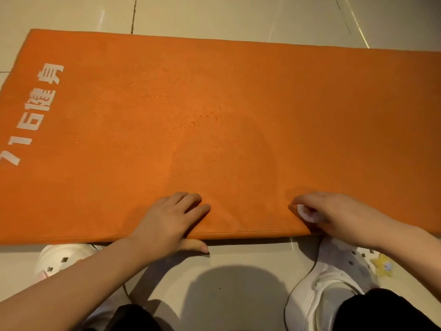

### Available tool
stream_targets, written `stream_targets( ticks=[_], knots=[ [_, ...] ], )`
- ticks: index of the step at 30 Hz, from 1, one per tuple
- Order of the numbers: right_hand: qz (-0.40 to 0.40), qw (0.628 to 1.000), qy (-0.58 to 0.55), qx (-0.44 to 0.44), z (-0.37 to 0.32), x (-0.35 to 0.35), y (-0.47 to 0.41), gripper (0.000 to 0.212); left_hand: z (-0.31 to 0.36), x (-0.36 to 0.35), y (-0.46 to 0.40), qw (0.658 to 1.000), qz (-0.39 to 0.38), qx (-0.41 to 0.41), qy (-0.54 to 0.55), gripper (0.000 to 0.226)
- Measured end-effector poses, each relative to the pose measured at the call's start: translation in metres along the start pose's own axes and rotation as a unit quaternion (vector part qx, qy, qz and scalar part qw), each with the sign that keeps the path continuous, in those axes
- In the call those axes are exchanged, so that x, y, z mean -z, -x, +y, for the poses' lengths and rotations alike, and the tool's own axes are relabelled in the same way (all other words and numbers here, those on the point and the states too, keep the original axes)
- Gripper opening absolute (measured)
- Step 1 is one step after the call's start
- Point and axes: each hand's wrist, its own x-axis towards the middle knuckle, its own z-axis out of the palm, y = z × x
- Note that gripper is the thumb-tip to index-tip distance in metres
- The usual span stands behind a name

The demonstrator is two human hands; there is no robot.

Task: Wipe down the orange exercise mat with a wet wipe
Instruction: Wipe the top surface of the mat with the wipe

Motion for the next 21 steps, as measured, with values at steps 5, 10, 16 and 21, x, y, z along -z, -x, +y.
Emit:
stream_targets(
  ticks=[5,10,16,21],
  knots=[
    [0.038,0.958,-0.285,0.001,-0.054,0.032,-0.017,0.036,0.012,0.025,-0.011,0.955,0.019,0.148,0.258,0.075],
    [0.011,0.713,-0.700,0.021,-0.092,0.043,-0.031,0.026,0.032,0.059,-0.037,0.729,0.016,0.197,0.655,0.073],
    [0.054,0.661,-0.747,-0.056,-0.084,0.031,-0.038,0.014,0.038,0.065,-0.046,0.584,0.003,0.274,0.764,0.028],
    [0.091,0.738,-0.662,-0.100,-0.083,0.028,-0.045,0.017,0.038,0.075,-0.053,0.552,0.029,0.321,0.769,0.004]
  ],
)
